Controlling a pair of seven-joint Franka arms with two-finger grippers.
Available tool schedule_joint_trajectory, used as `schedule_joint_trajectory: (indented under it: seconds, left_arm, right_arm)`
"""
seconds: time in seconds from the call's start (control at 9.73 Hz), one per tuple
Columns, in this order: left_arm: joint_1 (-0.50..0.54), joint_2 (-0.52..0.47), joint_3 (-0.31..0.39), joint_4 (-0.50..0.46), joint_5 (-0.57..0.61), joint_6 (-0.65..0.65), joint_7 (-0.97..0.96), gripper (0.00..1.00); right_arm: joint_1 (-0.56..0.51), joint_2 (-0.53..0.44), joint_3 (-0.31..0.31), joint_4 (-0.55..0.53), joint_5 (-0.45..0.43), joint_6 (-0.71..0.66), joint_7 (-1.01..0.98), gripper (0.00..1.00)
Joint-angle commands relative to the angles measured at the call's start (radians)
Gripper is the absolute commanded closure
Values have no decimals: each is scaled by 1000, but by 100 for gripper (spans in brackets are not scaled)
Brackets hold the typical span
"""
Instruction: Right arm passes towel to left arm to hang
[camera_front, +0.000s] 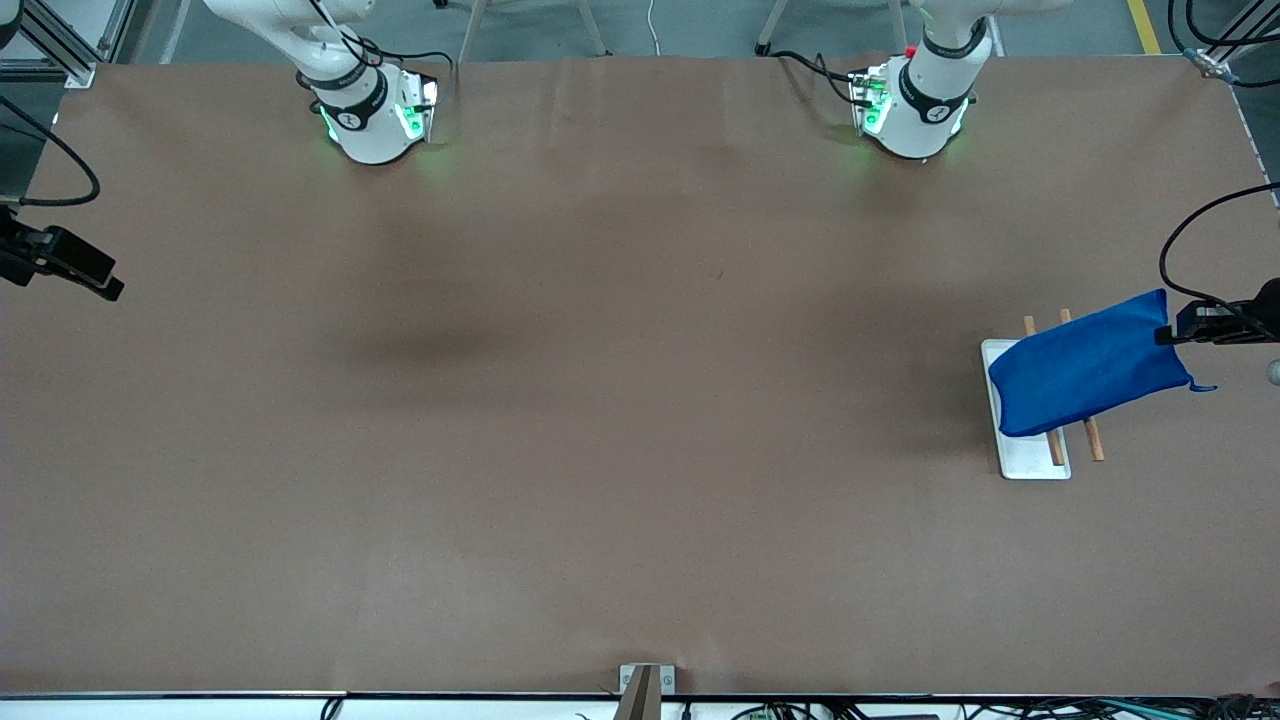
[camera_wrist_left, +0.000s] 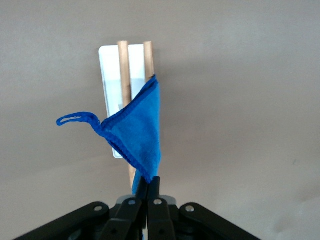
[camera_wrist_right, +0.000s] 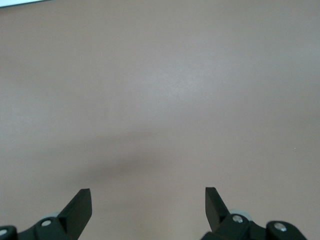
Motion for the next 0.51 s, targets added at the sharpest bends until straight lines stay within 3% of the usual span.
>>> schedule_joint_trajectory:
  seconds: [0.0,0.1,0.21,0.31,0.41]
  left_arm:
    - [2,11,21,-74,19,52,21,99]
    - [19,18,23,-77,19,52,21,94]
    - [24,24,23,-77,19,52,21,83]
    - [25,26,24,-68,19,52,21,46]
    - [24,20,23,-59,20,68,21,20]
  right_arm:
    - [2,-13,-7,-14,14,-1,-13,0]
    - [0,-13,-7,-13,14,-1,-12,0]
    - [-2,-13,-7,-11,14,-1,-12,0]
    - [-2,-13,-9,-11,15,0,-12,0]
    - [-8,-10,-9,-10,20,2,-12,0]
